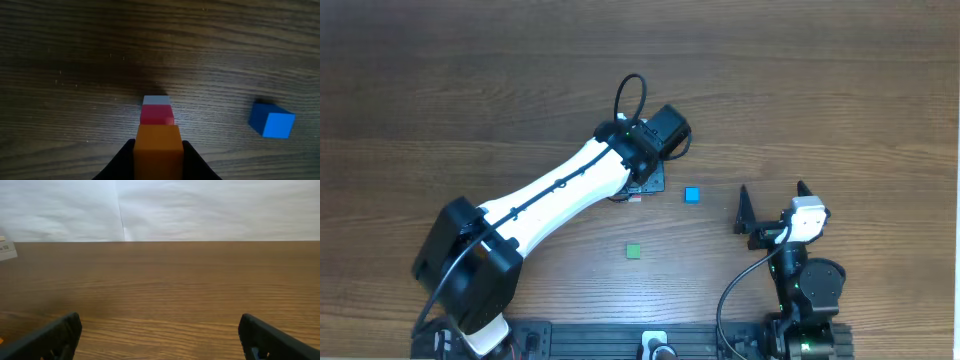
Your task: Stack Cubes
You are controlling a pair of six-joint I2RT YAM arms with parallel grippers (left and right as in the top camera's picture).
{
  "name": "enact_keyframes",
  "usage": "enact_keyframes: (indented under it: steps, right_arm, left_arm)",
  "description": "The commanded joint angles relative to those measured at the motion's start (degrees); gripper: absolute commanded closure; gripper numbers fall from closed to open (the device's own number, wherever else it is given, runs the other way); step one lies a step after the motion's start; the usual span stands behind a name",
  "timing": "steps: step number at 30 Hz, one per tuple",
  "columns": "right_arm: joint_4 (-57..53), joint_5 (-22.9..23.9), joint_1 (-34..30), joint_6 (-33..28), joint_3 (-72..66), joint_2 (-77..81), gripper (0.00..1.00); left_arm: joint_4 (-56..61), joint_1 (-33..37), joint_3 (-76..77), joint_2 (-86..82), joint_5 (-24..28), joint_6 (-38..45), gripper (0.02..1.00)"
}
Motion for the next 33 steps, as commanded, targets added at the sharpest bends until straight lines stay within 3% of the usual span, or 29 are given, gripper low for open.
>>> enact_keyframes:
  steps: [1,33]
  right_arm:
    - [0.09,-0.26,-0.11,-0.11,-0.48,-0.46,0.007]
    - [0.09,-0.26,-0.11,-0.11,-0.48,-0.46,0.007]
  left_arm:
    - [0.59,0.04,-0.44,-0.63,-0.96,-0.83,0.976]
    - [0.76,0.04,-0.46,2.56,-0.85,-0.83,0.969]
